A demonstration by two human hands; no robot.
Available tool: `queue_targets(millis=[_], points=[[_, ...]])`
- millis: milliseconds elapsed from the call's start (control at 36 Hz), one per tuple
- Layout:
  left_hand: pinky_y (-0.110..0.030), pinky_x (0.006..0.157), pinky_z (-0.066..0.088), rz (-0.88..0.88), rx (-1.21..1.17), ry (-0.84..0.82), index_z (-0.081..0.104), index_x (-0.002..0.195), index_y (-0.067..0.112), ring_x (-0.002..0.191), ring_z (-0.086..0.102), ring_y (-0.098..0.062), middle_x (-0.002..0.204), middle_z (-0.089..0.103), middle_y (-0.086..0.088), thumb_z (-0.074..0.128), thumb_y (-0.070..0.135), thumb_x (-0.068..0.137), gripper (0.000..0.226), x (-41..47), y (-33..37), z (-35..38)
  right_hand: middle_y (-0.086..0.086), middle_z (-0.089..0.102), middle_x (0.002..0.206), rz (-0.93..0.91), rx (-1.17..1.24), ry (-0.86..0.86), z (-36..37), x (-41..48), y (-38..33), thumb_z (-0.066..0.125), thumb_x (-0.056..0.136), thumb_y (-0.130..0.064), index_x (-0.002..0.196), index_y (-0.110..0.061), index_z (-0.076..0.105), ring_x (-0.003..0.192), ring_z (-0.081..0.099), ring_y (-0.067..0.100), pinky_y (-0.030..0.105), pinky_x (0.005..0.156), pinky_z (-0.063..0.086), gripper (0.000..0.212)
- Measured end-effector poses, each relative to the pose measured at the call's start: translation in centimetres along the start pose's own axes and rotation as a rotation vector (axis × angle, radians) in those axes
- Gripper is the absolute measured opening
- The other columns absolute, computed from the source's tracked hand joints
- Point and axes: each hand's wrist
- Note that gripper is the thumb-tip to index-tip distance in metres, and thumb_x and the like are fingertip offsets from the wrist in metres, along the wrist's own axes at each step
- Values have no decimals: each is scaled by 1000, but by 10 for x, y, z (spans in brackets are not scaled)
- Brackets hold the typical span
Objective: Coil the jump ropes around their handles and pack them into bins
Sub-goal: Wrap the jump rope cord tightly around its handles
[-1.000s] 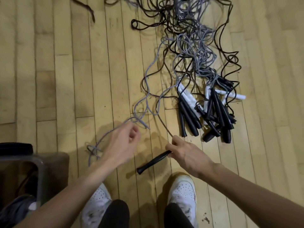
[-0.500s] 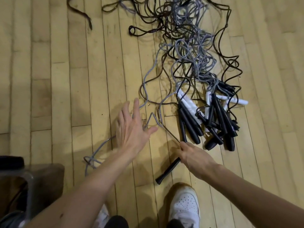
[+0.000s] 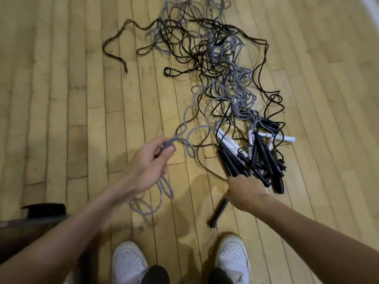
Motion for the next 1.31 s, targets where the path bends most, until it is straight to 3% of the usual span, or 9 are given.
queue_targets(millis=[222, 333, 417, 667, 861, 972, 1139, 1222, 1306], points=[[-36, 55, 48, 389, 90, -15, 59, 85, 48, 54, 56, -11, 65, 59, -7, 48, 34, 100, 23, -56, 176, -63, 12, 28, 152, -381, 503, 677, -155, -87, -27, 78, 64, -71, 160, -25, 11, 140, 29, 28, 44, 117, 29, 126], [-11, 50, 41, 631, 164, 0, 59, 97, 35, 50, 50, 6, 63, 57, 21, 47, 15, 105, 25, -97, 268, -84, 1, 44, 148, -545, 517, 729, -226, -152, -33, 74, 80, -59, 150, -28, 42, 136, 37, 18, 36, 114, 29, 83], [-9, 50, 32, 747, 242, 83, 55, 95, 30, 50, 45, 5, 57, 51, 25, 47, 16, 105, 19, -140, 331, -97, -14, 63, 101, -542, 680, 649, -260, -202, -31, 62, 98, -41, 103, -27, 70, 89, 58, 1, 21, 81, 46, 17], [-14, 56, 35, 691, 507, 432, 59, 98, 24, 58, 47, 2, 64, 49, 13, 48, 27, 105, 13, -246, 405, -150, 5, 49, 56, -408, 918, 640, -289, -344, 11, 50, 105, -35, 63, -16, 54, 49, 48, 19, 25, 51, 45, 47], [-40, 95, 42, 331, 744, 578, 57, 122, 18, 114, 52, -32, 114, 57, -12, 64, 9, 87, 37, -292, 393, -119, -1, 27, 53, -356, 1065, 582, -328, -443, -1, 52, 100, -7, 70, -14, 50, 39, 23, 10, 16, 36, 21, 31], [-24, 67, 46, 418, 428, 337, 38, 104, 27, 82, 52, -13, 96, 51, 4, 76, 5, 77, 52, -349, 406, -51, -5, 26, 42, -386, 1246, 474, -344, -497, -21, 53, 94, 3, 71, -15, 42, 33, 19, 7, 16, 31, 20, 31], [-32, 113, 32, 387, 242, 41, 23, 152, 31, 138, 35, -9, 149, 37, 7, 86, 45, 72, 103, -385, 419, -4, 1, 32, 64, -422, 1347, 380, -350, -559, -52, 46, 94, 9, 79, -11, 39, 41, 22, 6, 11, 36, 23, 26], [-18, 83, 42, 443, 67, 162, 64, 114, 17, 99, 57, 3, 126, 63, -1, 53, 50, 97, 39, -394, 431, -1, 2, 31, 68, -495, 1422, 341, -348, -579, -66, 50, 95, 9, 81, -10, 40, 49, 22, 8, 13, 36, 29, 25], [-29, 66, 42, 503, 21, 303, 59, 70, 17, 68, 54, -10, 85, 60, -4, 35, 51, 103, 53, -404, 441, -3, 4, 35, 65, -606, 1398, 432, -345, -597, -68, 56, 98, 2, 77, -7, 45, 52, 35, 11, 19, 41, 47, 26]])
Point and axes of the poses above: each hand's wrist, its own x-axis towards the middle knuckle, its own z-axis out of the palm, y = z × x
